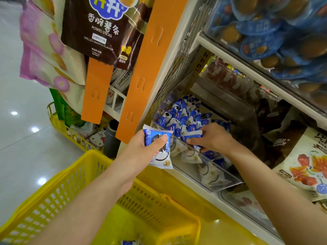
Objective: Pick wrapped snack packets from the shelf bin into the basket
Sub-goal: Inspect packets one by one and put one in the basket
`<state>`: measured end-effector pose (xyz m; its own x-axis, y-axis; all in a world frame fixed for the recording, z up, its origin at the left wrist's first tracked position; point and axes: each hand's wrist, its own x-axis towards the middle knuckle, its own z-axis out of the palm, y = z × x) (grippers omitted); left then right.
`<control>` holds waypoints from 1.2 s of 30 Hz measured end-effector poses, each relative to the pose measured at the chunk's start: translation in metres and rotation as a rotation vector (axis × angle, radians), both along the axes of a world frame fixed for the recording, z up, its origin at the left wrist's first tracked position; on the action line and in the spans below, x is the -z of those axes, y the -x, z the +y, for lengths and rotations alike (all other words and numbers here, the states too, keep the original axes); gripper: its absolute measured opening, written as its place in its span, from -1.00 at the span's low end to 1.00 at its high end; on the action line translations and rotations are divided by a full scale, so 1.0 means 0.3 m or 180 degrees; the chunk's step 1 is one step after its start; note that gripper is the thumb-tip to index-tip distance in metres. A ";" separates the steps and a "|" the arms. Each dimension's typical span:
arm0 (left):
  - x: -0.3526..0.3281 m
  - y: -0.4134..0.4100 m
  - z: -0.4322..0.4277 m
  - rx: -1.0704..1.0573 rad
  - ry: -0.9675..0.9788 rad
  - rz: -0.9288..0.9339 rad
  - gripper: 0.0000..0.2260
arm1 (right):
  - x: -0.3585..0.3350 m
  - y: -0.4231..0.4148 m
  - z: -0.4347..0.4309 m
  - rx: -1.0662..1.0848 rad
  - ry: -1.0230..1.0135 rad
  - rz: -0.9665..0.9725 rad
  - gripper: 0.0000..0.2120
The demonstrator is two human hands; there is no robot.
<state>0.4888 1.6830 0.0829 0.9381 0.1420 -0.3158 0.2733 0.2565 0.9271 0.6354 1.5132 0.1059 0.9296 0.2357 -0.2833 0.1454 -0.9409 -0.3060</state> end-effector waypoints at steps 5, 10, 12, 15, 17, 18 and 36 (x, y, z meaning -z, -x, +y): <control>-0.002 0.004 0.000 -0.0011 0.0022 -0.0045 -0.75 | 0.033 0.022 0.039 -0.0004 -0.0534 -0.0367 -0.59; -0.005 0.008 -0.001 -0.0045 0.0051 -0.0055 -0.76 | 0.000 0.030 0.029 0.0061 -0.0367 0.0321 -0.76; -0.009 0.008 -0.003 -0.0050 0.0061 -0.0075 -0.76 | 0.001 0.029 0.034 0.0050 -0.0281 0.0345 -0.73; -0.011 0.011 -0.005 -0.0111 0.0018 -0.0118 -0.73 | 0.008 0.028 0.064 -0.0023 -0.0110 0.0027 -0.61; -0.010 0.013 -0.007 -0.0164 0.0008 -0.0136 -0.72 | 0.006 0.036 0.072 0.0034 -0.0271 -0.0016 -0.61; -0.009 0.015 -0.008 -0.0173 0.0011 -0.0133 -0.73 | 0.003 0.043 0.071 0.0107 -0.0419 0.0040 -0.63; 0.068 0.065 -0.024 0.0232 -0.0468 -0.0649 -0.76 | 0.092 0.419 0.092 -0.0487 -0.2463 -0.0714 -0.95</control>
<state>0.4691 1.6758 0.0624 0.9897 0.1020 -0.1000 0.0896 0.1015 0.9908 0.5097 1.5407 0.0782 0.8865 0.4170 0.2004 0.3899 -0.4402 -0.8088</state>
